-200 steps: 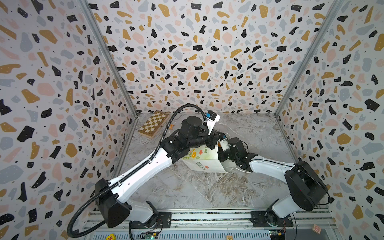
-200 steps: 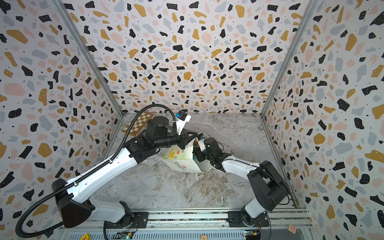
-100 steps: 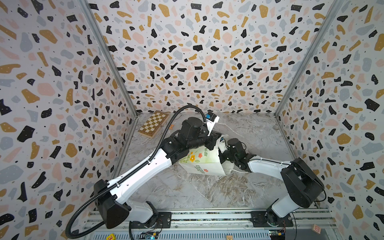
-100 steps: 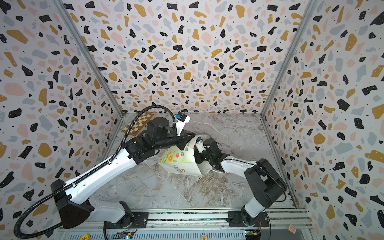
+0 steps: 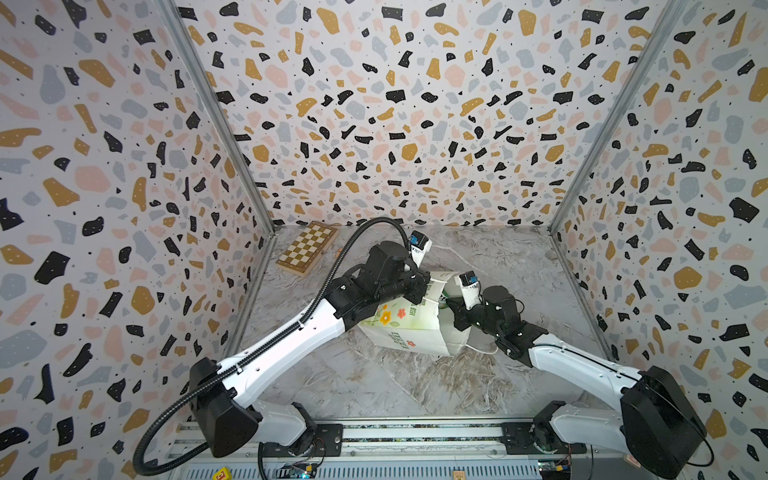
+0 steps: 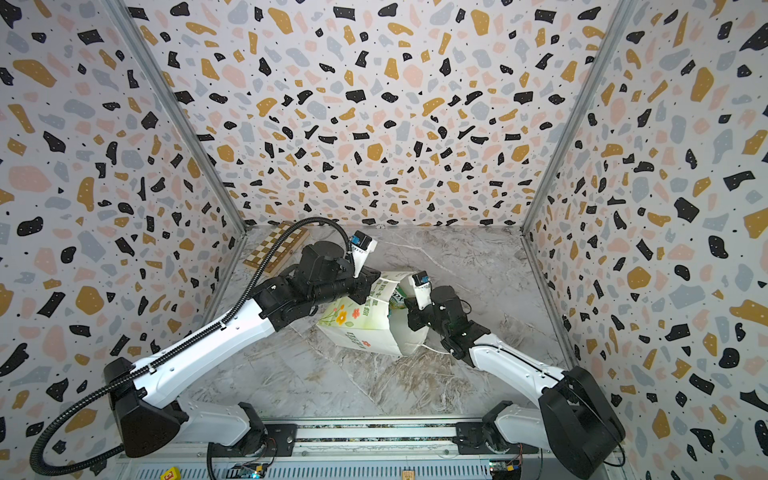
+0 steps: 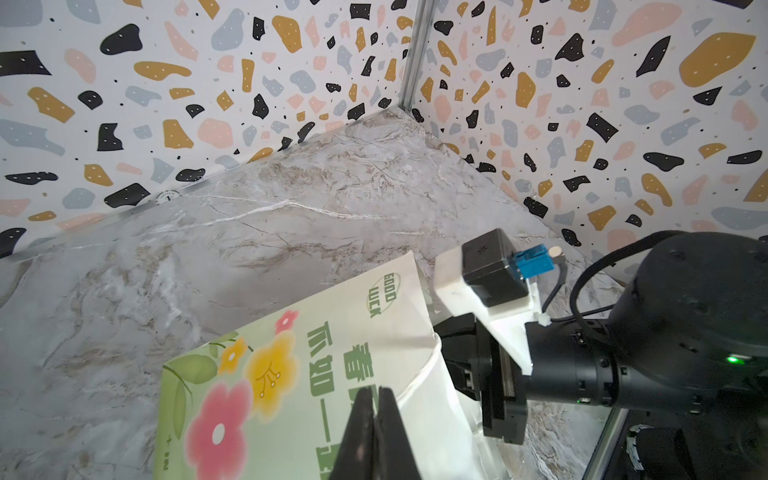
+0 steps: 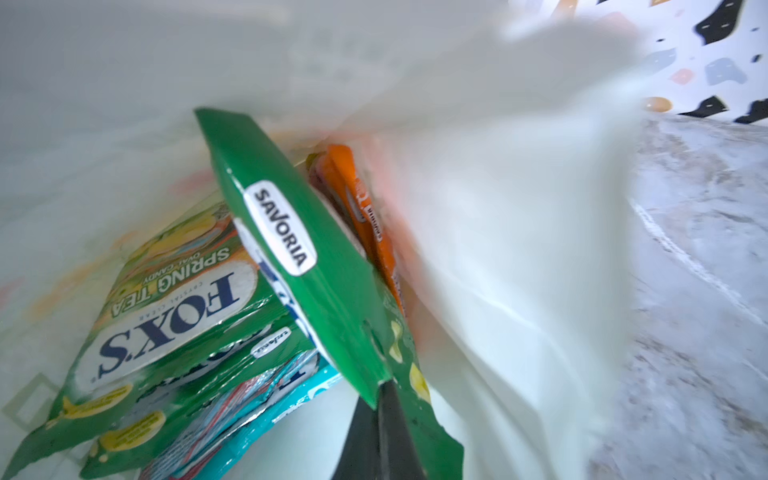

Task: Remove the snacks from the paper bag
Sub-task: 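Pull the green Fox's packet out of the bag opening with the right gripper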

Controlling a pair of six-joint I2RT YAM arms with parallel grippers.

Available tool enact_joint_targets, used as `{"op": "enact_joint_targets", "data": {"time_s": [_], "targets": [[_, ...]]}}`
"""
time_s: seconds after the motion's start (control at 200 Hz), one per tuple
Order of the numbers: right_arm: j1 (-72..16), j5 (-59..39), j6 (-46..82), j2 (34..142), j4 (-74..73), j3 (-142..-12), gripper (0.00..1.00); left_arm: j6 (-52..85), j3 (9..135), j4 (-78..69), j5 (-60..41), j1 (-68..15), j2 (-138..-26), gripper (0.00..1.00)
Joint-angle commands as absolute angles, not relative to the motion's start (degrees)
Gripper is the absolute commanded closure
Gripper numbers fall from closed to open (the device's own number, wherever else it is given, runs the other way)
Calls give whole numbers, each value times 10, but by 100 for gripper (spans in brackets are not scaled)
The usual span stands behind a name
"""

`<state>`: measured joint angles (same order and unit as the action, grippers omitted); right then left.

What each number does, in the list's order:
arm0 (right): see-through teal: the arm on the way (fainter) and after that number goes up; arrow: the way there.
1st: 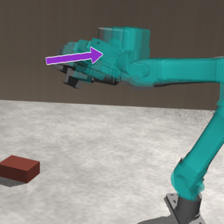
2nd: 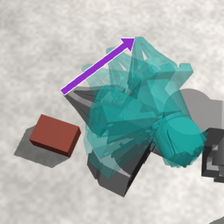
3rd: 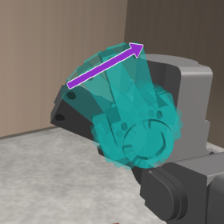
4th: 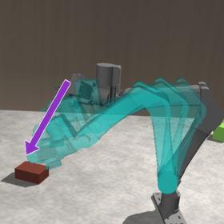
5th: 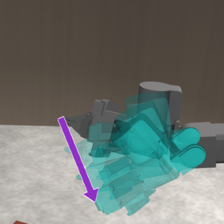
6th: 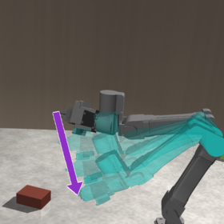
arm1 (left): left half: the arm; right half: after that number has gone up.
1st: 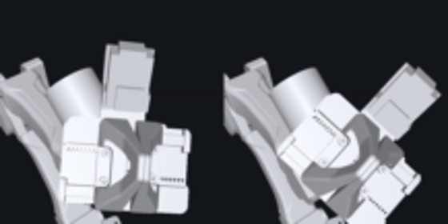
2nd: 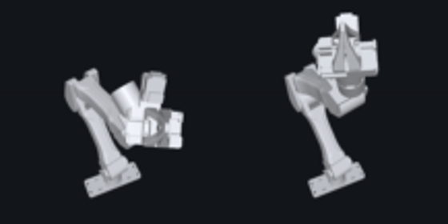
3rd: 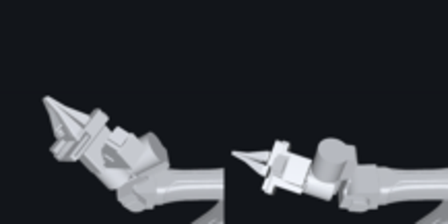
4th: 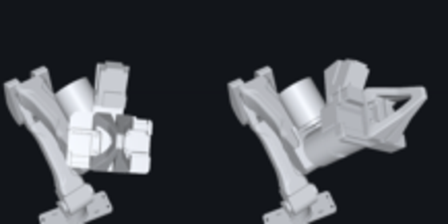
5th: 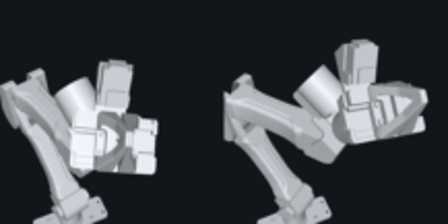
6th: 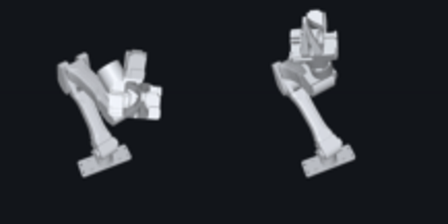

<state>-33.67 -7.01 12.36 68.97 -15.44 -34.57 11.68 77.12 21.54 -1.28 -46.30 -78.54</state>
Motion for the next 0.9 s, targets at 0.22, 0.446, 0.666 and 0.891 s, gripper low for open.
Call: {"op": "enact_joint_targets", "data": {"time_s": [0.22,0.446,0.666,0.891], "targets": [[-289,-57,120,606,-82,-321,100,118,773,207,47,-465,-777,100],[-274,-99,107,595,-34,-314,100,123,776,186,14,-465,-778,100],[-264,-159,109,596,-45,-299,100,126,783,176,-19,-465,-782,100],[-258,-232,114,634,-98,-301,94,129,784,156,-97,-465,-783,100]]}}
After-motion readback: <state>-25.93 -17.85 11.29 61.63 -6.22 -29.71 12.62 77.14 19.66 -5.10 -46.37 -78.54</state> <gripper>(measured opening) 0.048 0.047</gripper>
